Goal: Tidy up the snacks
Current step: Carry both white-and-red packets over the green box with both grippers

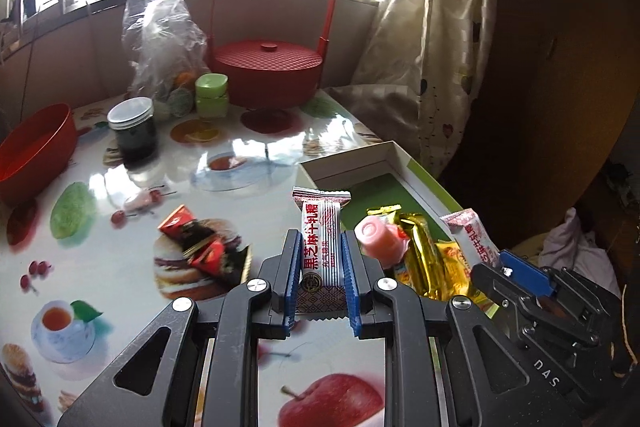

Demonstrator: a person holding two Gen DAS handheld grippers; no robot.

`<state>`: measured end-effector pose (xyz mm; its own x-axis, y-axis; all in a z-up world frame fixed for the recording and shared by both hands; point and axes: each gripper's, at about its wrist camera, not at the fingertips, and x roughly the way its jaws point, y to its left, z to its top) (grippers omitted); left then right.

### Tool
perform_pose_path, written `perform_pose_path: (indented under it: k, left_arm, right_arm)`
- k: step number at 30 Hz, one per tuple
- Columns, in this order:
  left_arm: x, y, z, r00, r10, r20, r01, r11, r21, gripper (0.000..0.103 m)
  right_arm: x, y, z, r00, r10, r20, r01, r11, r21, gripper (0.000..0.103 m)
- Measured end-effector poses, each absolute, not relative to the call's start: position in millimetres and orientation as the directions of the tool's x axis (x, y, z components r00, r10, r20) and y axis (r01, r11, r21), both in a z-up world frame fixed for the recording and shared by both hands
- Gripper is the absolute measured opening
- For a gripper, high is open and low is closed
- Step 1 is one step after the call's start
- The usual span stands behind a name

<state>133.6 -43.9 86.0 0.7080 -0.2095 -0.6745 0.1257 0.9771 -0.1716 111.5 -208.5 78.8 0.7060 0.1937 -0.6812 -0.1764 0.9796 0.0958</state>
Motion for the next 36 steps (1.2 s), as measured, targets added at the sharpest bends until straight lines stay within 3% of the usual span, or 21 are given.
perform_pose_path:
  k: [20,36]
  left_arm:
    - [170.5,-95.8,67.3,0.647,-0.265,-0.715,0.198,0.964,-0.179,0.021]
    - [185.8,-115.6,57.2,0.632,-0.263,-0.729,0.211,0.964,-0.165,0.021]
  right_arm:
    - [132.2,-255.7,56.1,0.681,0.086,-0.727,-0.044,0.996,0.077,0.029]
    - [144.1,-263.3,47.3,0.663,0.071,-0.745,-0.039,0.997,0.061,0.030]
